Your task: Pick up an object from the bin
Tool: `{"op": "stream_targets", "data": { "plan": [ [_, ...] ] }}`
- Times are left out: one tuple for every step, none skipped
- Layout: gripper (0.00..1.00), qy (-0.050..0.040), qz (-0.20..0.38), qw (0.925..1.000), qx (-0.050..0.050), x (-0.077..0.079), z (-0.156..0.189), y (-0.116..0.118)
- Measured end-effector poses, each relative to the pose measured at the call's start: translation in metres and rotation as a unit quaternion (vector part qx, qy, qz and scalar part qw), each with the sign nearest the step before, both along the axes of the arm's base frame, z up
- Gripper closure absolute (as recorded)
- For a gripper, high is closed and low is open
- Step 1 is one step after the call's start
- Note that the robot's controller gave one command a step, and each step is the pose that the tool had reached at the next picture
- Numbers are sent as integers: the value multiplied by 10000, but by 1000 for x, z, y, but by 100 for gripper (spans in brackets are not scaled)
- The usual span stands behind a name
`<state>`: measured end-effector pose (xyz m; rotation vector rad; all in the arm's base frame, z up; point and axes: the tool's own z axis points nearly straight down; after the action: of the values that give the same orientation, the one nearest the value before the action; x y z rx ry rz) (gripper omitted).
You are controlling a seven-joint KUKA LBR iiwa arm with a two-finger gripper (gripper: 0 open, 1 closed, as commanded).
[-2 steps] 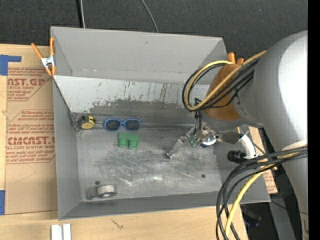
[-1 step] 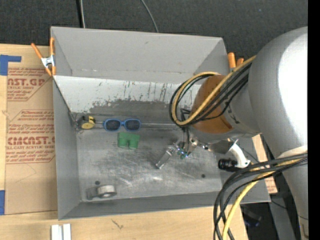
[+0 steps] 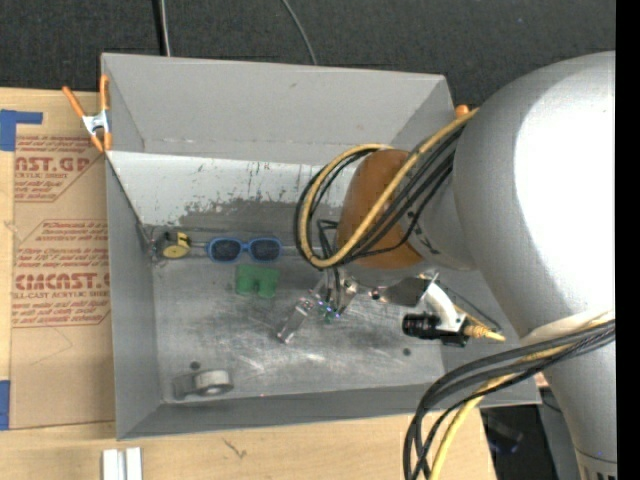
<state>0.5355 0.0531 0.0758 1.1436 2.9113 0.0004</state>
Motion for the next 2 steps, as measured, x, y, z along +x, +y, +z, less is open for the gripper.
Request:
{"op": "stream_targets", "data": {
  "plan": [
    [0,5,94,10000,30,48,78,23],
    [0,67,1347,9909,19,46,4,78]
  ]
}}
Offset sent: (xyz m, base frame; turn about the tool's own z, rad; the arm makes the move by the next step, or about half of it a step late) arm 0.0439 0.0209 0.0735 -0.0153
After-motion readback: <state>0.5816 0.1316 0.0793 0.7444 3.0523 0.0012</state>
